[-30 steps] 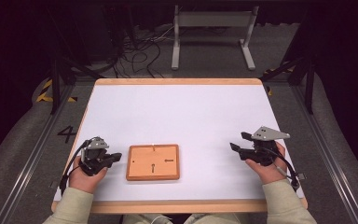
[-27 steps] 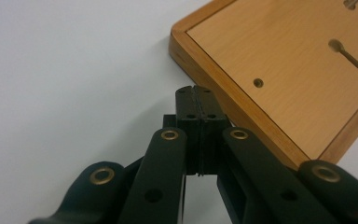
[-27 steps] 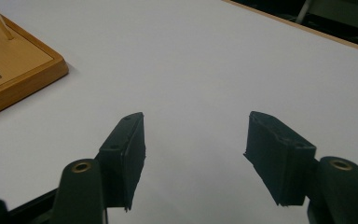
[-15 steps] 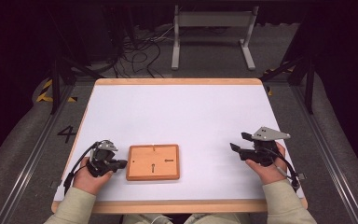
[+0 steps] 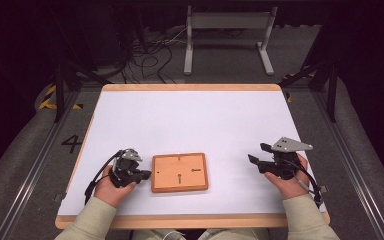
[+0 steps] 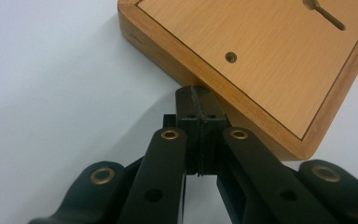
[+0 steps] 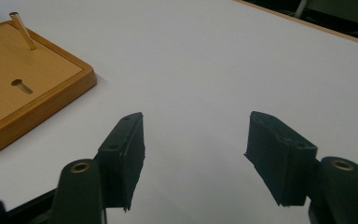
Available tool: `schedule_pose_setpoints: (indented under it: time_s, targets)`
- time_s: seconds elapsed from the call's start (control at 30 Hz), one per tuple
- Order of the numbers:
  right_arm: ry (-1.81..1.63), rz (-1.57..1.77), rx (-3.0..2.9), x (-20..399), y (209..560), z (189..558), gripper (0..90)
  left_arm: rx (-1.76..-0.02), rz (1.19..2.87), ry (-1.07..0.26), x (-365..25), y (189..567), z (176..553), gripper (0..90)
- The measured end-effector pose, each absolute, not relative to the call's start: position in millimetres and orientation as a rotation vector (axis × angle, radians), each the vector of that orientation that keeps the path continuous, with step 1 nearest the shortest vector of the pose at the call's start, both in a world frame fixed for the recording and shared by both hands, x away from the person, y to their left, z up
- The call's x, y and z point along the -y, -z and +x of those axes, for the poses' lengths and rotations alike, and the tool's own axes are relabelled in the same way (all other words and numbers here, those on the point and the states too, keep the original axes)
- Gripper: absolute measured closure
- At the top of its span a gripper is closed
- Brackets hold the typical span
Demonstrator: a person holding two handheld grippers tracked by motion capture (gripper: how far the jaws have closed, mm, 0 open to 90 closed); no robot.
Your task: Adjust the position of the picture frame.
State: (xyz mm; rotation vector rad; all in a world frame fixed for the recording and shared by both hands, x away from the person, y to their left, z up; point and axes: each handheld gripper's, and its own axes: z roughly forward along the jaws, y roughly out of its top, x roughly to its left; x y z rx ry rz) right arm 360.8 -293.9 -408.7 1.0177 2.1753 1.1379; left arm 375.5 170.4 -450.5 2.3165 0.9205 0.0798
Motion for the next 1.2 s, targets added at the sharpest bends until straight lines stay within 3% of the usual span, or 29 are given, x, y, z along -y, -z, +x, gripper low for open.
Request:
schedule_pose_setpoints:
  time_s: [0.2, 0.37, 0.63, 0.77, 1.03, 1.2]
  targets:
    - [-1.137, 1.03, -2.169, 298, 409, 357, 38.0, -0.878, 2.319, -0.067, -148, 451, 381, 90.0]
    - [-1.146, 0.989, -2.185, 299, 407, 351, 51.7, -0.826, 2.332, -0.047, -126, 451, 383, 90.0]
    - [-1.168, 0.936, -2.211, 298, 407, 343, 63.7, -0.766, 2.343, -0.037, -98, 451, 383, 90.0]
    - [-1.191, 0.921, -2.286, 295, 407, 341, 73.5, -0.768, 2.344, -0.015, -98, 450, 384, 90.0]
    - [-1.071, 0.798, -2.522, 266, 408, 333, 89.5, -0.796, 2.284, -0.117, -113, 438, 390, 88.9]
    - [-0.956, 0.797, -2.634, 247, 409, 332, 90.0, -0.836, 2.246, -0.155, -119, 433, 397, 89.8]
